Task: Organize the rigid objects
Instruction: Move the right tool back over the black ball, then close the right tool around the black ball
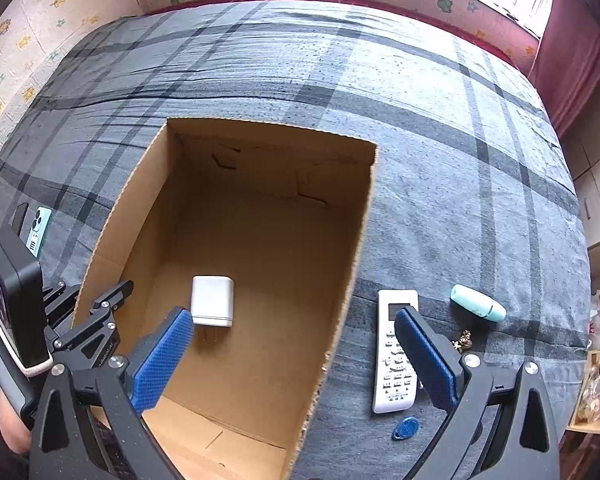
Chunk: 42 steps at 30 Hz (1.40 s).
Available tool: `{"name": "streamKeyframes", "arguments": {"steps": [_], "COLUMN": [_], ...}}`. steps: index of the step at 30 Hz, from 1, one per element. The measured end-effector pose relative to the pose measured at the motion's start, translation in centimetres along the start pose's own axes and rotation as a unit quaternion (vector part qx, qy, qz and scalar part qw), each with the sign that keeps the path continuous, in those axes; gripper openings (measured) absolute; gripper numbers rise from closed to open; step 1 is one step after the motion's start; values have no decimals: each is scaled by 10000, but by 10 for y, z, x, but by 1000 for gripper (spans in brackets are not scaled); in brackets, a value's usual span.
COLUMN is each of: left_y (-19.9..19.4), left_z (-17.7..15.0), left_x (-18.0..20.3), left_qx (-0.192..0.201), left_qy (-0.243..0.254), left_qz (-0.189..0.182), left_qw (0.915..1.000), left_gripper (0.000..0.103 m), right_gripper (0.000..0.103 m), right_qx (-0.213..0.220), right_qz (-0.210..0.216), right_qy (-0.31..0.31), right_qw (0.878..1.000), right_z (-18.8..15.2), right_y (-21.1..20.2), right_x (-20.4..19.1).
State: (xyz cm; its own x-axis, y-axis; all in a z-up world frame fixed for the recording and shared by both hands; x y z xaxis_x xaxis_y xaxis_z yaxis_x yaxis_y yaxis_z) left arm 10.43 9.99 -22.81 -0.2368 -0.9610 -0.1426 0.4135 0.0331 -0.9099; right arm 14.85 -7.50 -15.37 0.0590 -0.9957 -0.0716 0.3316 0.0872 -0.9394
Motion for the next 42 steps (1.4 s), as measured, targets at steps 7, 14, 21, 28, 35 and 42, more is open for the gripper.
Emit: {"name": "streamKeyframes", "arguments": {"steps": [7,14,21,28,35,42], "left_y": [0,-1,0,0,0,0], "left_z": [0,1,0,0,0,1], "left_x": [1,0,0,-1,0,1], "left_qx": [1,-4,-5,-3,-9,-19], "left_qy": [11,12,5,-7,4,17], "left_qz": [7,5,8,8,20,31], "left_qw": [10000,10000,10000,10000,10000,10000], "left_gripper": [12,12,12,12,12,12], "right_gripper": [103,103,103,103,103,103], "right_qx": [106,175,91,-98,-394,-661], "right_qz": [-159,-383,-675,-812,-846,-873], "right_qy": [351,852,1251,1633,1974,2205], "right_qw": [9992,9955,9898,9832,9759,9692], "right_z": [-1,-11,-33,-53,-74,-92], "right_y": [-19,-29,-27,-13,16,41], "right_x": [47,101,150,184,209,226]}}
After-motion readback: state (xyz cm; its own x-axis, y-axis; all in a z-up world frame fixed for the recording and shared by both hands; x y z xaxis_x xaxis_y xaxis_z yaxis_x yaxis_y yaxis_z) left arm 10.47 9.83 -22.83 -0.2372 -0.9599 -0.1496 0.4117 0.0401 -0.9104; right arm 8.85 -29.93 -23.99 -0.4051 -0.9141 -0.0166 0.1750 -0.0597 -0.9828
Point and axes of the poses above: each gripper's, at about its wrist camera, not at the fingertips, and y roughly the way its jaws point, x to its right, z to its top, the point moved 4 cm from there along y, roughly the way its jaws point, and after that the axes turned 13 degrees about y, right-handed, at the moved point
